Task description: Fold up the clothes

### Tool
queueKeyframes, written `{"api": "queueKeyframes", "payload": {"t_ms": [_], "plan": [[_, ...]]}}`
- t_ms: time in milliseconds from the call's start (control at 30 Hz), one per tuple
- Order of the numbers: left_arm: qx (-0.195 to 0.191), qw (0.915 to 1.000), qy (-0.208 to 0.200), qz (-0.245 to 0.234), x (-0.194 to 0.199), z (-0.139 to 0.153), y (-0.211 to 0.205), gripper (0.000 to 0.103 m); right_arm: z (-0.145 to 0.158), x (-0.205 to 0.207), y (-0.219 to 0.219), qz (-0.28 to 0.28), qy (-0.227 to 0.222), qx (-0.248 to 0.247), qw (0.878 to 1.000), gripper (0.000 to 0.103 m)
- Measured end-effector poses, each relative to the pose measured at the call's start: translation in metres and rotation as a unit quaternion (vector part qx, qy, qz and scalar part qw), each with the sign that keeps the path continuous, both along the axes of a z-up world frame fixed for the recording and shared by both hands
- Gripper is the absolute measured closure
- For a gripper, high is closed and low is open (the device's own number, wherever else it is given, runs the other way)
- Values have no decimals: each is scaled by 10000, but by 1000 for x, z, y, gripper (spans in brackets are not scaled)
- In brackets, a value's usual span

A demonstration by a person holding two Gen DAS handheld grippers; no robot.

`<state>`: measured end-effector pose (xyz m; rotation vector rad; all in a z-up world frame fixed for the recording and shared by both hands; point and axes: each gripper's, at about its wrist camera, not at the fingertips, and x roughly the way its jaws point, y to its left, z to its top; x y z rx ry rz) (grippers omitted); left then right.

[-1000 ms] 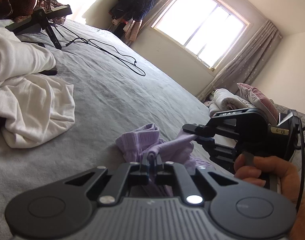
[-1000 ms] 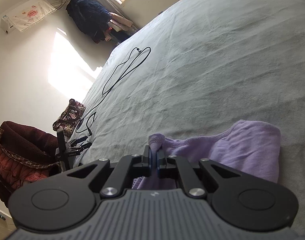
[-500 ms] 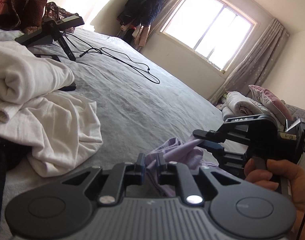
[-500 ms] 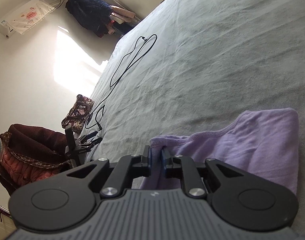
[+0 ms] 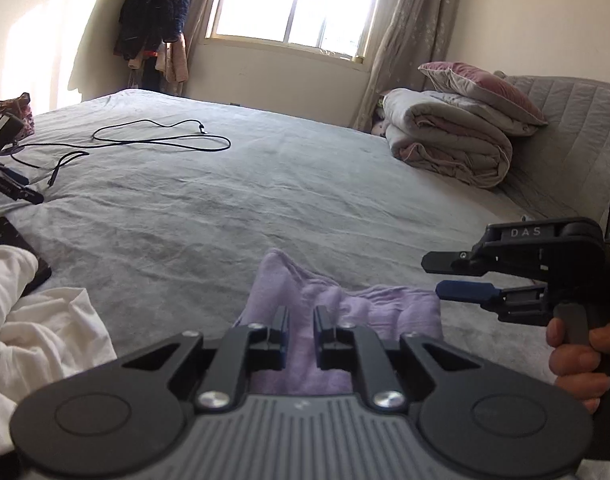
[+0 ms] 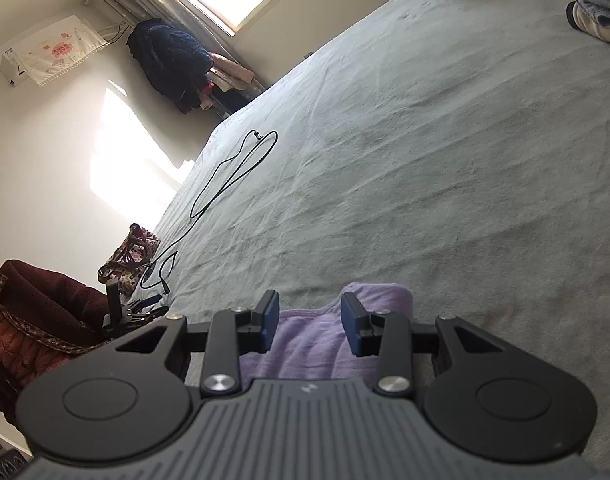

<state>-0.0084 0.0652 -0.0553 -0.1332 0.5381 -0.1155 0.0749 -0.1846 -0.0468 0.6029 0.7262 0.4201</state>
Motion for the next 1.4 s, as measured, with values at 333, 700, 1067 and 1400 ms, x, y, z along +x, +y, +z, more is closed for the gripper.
{"api": "queueKeyframes", "payload": {"t_ms": [333, 700, 1067, 1400], "plan": [[331, 9990, -186, -224, 53, -17, 0, 94, -14, -3, 22, 205, -973, -1133, 9886, 76], [-180, 9998, 71, -65, 83, -48, 29, 91, -52, 21, 25, 467, -923, -2000, 9743, 98], [-799, 9957, 469, 60, 68, -24, 54, 87, -24, -2, 15, 461, -714, -1685, 9820, 67], [-1276, 9843, 1218, -114, 26, -12, 70, 73, -11, -34, 12, 785, 464, -1181, 9888, 61]]}}
